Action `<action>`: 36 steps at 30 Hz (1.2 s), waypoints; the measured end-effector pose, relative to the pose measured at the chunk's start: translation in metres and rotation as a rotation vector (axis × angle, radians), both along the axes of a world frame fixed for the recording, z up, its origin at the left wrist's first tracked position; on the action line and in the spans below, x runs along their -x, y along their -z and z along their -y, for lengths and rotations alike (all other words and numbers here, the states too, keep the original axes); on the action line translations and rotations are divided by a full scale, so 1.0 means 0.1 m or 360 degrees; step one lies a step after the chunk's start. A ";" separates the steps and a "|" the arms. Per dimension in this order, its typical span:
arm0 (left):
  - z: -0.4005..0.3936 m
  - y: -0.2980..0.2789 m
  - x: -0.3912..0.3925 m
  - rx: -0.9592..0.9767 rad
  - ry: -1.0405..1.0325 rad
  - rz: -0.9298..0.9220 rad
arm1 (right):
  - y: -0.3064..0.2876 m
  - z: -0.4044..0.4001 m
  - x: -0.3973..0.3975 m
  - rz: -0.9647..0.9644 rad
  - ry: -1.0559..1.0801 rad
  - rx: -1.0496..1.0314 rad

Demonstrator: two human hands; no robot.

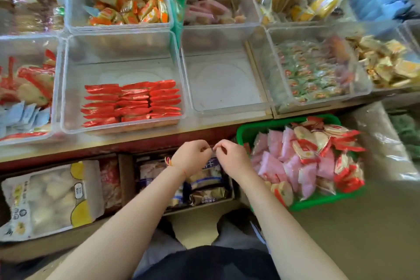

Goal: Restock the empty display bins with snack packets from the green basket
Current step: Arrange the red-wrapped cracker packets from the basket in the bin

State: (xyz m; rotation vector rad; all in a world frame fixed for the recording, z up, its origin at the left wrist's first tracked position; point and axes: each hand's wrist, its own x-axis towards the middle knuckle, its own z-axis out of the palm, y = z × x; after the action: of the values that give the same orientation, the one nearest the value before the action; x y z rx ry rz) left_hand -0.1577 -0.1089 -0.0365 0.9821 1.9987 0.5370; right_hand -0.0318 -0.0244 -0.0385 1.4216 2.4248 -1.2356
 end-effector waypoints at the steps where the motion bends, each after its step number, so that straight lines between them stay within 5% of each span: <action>1: -0.10 0.05 -0.19 0.0029 -0.0008 0.0014 | 0.06 -0.11 -0.19 0.0009 -0.0033 0.0017; 11: -0.70 0.37 -1.97 0.0459 -0.0159 0.0011 | 0.17 -1.26 -1.87 0.0296 -0.0617 0.0189; 21: -0.82 0.36 -2.43 0.0643 -0.0028 -0.0056 | 0.50 -1.11 -2.25 0.0471 -0.1425 0.0170; 29: -0.90 0.34 -2.49 0.0623 -0.0219 0.0018 | 0.52 -1.17 -2.35 0.0621 -0.1559 -0.0334; 33: -0.96 0.25 -2.48 0.0604 -0.0222 0.0063 | 0.49 -1.27 -2.34 0.0537 -0.1474 -0.0297; 36: -0.98 0.16 -2.44 0.0642 -0.0147 0.0003 | 0.37 -1.36 -2.32 0.0400 -0.1174 0.0025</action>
State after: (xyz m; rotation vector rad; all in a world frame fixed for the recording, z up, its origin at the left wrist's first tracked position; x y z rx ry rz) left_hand 0.0861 -0.0111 -0.0521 0.6437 2.0510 0.1690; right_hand 0.2007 0.1113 -0.0754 0.5187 2.3866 -0.8284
